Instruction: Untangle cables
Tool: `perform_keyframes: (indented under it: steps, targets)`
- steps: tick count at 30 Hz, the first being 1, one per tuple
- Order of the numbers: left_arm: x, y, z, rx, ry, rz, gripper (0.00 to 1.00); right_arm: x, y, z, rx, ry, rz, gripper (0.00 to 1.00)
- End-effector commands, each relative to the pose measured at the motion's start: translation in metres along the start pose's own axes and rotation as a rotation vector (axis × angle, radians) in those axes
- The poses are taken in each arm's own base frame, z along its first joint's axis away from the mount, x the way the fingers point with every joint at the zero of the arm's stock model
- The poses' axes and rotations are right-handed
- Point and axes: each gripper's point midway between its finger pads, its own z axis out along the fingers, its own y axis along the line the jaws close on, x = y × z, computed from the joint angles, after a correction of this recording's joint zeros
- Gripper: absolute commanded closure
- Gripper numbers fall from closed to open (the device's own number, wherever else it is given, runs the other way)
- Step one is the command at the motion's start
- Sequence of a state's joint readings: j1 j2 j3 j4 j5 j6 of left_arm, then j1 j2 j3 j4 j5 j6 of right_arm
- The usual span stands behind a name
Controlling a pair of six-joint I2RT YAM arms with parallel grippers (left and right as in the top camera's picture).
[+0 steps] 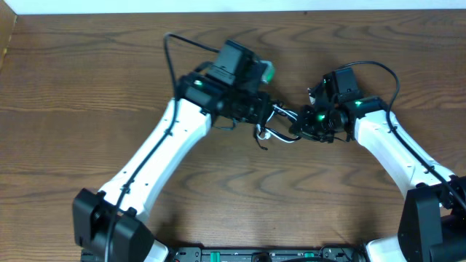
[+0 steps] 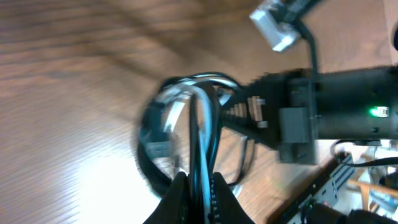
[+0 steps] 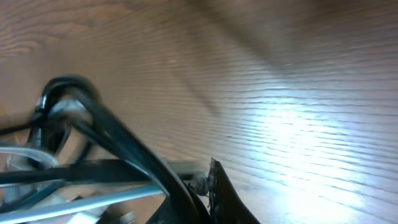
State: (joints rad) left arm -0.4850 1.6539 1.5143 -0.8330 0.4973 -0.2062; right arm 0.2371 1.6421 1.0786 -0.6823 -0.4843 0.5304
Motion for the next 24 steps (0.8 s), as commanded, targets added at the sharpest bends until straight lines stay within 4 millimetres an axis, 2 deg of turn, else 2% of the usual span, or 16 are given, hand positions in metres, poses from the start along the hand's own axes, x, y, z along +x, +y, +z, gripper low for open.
perform_keyframes:
  steps: [1,4,7,10,14,16,20,24]
  targets:
    - [-0.023,0.019,-0.051,-0.045,-0.146,-0.029,0.93,-0.013,-0.044,-0.004,0.158,-0.048,0.012,0.99]
    - [-0.022,0.051,-0.061,-0.131,-0.153,-0.096,0.93,-0.014,-0.057,-0.010,0.173,-0.039,0.017,0.99]
    - [-0.013,0.078,-0.067,-0.206,-0.125,-0.158,0.93,-0.014,-0.070,-0.017,0.182,-0.028,0.019,0.99]
    - [-0.003,0.089,-0.068,-0.235,-0.086,-0.127,0.93,-0.015,-0.077,-0.025,0.175,-0.024,0.003,0.99]
    - [0.009,0.115,-0.071,-0.382,-0.047,-0.122,0.93,-0.017,-0.080,-0.042,0.140,-0.047,0.017,0.99]
    - [0.013,0.121,-0.071,-0.414,-0.034,-0.126,0.92,-0.018,-0.062,-0.052,0.018,-0.056,-0.019,0.99]
    - [0.015,0.122,-0.069,-0.414,-0.022,-0.099,0.92,-0.013,-0.009,-0.081,-0.279,-0.085,-0.177,0.99]
    - [0.015,0.120,-0.068,-0.402,-0.017,-0.082,0.93,-0.012,0.001,-0.099,-0.285,-0.142,-0.214,0.99]
